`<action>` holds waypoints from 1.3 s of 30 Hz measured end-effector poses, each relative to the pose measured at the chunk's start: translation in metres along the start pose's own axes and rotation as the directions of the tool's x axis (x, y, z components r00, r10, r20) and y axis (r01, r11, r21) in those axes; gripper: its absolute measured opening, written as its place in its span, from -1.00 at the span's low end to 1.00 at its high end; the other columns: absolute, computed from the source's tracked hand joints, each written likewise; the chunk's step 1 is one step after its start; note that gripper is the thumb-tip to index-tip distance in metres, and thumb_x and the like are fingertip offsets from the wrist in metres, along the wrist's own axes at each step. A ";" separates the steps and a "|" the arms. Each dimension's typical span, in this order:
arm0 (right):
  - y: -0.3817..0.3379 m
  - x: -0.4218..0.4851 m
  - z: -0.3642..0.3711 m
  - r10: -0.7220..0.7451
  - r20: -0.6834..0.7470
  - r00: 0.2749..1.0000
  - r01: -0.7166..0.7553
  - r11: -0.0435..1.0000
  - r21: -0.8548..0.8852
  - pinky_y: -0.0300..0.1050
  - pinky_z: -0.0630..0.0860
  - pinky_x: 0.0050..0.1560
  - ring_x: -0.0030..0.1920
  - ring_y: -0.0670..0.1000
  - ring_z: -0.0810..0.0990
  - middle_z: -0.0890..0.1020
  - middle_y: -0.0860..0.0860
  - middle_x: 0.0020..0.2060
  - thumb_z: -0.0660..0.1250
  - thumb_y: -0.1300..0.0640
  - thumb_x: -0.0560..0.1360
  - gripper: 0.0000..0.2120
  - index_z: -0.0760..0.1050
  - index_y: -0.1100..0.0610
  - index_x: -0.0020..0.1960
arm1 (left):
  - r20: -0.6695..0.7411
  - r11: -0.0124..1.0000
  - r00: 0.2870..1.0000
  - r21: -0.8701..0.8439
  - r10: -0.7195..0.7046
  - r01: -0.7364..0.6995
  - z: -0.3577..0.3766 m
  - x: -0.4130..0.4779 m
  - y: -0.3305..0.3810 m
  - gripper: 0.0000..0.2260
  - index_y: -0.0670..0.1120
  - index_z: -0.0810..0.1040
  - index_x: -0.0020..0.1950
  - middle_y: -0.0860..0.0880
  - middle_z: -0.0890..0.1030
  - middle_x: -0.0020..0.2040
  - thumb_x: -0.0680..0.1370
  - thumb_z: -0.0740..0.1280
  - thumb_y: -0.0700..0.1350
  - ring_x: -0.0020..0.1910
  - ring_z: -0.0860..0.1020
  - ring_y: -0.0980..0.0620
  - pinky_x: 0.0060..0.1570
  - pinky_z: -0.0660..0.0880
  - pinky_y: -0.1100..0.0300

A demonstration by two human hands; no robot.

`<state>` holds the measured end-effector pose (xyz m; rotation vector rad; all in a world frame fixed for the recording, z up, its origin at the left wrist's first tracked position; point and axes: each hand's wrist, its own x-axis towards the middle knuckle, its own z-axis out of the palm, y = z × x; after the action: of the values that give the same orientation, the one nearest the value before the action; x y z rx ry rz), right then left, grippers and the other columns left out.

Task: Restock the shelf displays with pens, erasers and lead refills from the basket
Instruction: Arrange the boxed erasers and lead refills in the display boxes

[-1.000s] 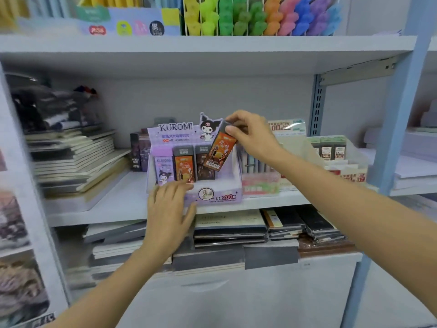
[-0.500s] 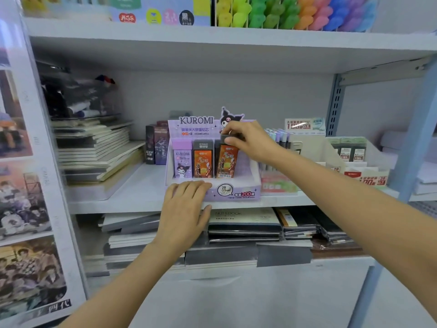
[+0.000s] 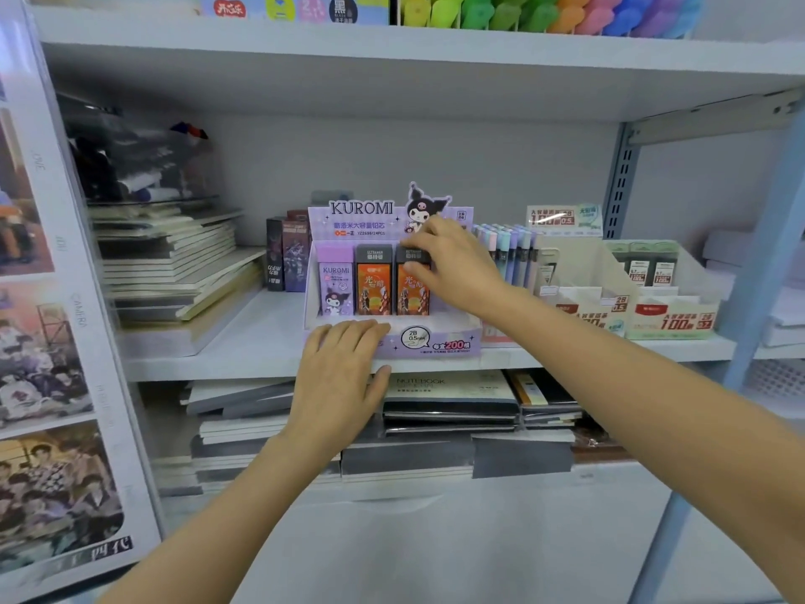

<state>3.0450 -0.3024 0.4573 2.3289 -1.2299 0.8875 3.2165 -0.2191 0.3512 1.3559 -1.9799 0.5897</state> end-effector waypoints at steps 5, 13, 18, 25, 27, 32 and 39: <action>-0.031 -0.064 0.003 -0.153 -0.286 0.946 0.232 0.936 0.266 -0.18 0.42 0.04 0.02 -0.01 0.52 0.59 0.04 -0.01 0.27 0.20 0.57 -0.82 0.56 0.19 0.13 | -0.275 0.993 0.960 -0.112 -0.060 0.030 0.015 -0.040 0.013 -0.68 -0.15 0.52 0.23 -0.13 0.52 0.24 0.47 0.32 -0.21 0.23 0.43 -0.16 0.26 0.31 -0.04; -0.050 -0.230 0.124 -0.032 0.319 0.947 -0.164 0.805 0.570 -0.11 0.50 -0.27 -0.36 -0.07 0.54 0.63 -0.04 -0.32 0.28 0.18 0.58 -0.88 0.60 0.13 0.00 | 0.403 0.924 0.905 -0.279 -0.136 0.263 0.125 -0.198 0.029 -0.80 -0.16 0.56 0.14 -0.12 0.54 0.12 0.52 0.32 -0.27 0.12 0.48 -0.18 0.04 0.39 0.01; -0.026 -0.335 0.215 0.108 0.773 0.626 -0.527 0.789 0.317 -0.09 0.54 -0.07 -0.13 -0.01 0.60 0.67 0.02 -0.08 0.26 0.07 0.60 -0.84 0.57 0.09 0.09 | 0.813 0.956 0.577 -0.104 -0.078 0.275 0.185 -0.293 0.036 -0.61 -0.05 0.29 0.49 -0.03 0.26 0.51 0.65 0.13 -0.06 0.46 0.25 0.00 0.34 0.23 0.16; -0.023 -0.439 0.287 0.355 0.935 0.002 -0.889 0.429 -0.161 -0.06 0.52 -0.03 -0.05 0.09 0.60 0.61 0.17 -0.01 0.26 -0.20 0.55 -0.44 0.41 0.29 0.22 | 0.908 0.952 0.409 -0.039 -0.093 0.302 0.209 -0.362 0.038 -0.52 -0.07 0.09 0.57 0.02 0.04 0.59 0.67 0.07 -0.02 0.57 -0.01 0.07 0.47 0.11 0.15; -0.033 -0.449 0.299 0.386 0.921 -0.059 -0.962 0.226 -0.156 0.02 0.52 0.08 -0.06 0.12 0.60 0.61 0.19 -0.05 0.33 -0.22 0.50 -0.33 0.42 0.37 0.25 | 0.884 0.932 0.457 -0.081 -0.096 0.353 0.210 -0.366 0.040 -0.53 -0.13 0.21 0.54 -0.06 0.15 0.57 0.64 0.17 -0.09 0.56 0.05 -0.01 0.47 0.17 0.08; -0.051 -0.467 0.324 0.471 0.872 -0.136 -0.982 0.053 -0.182 -0.03 0.50 0.00 0.00 0.11 0.58 0.60 0.14 -0.01 0.50 -0.15 0.37 -0.37 0.44 0.32 0.15 | 0.817 0.902 0.564 -0.148 -0.120 0.406 0.214 -0.373 0.043 -0.62 -0.25 0.51 0.31 -0.21 0.48 0.36 0.49 0.40 -0.26 0.44 0.34 -0.21 0.30 0.43 -0.14; -0.034 -0.475 0.318 0.311 0.942 -0.122 -0.986 -0.143 -0.081 0.02 0.49 0.19 0.12 0.06 0.56 0.56 0.05 0.15 0.52 0.01 0.41 -0.49 0.37 0.16 0.22 | 0.803 0.894 0.574 -0.130 -0.159 0.429 0.221 -0.378 0.044 -0.69 -0.17 0.55 0.26 -0.15 0.49 0.36 0.53 0.37 -0.20 0.46 0.28 -0.21 0.27 0.41 -0.15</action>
<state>2.9866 -0.1780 -0.0989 2.0260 -3.9463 0.7102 3.2098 -0.1134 -0.0761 1.8669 -2.2421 -0.5978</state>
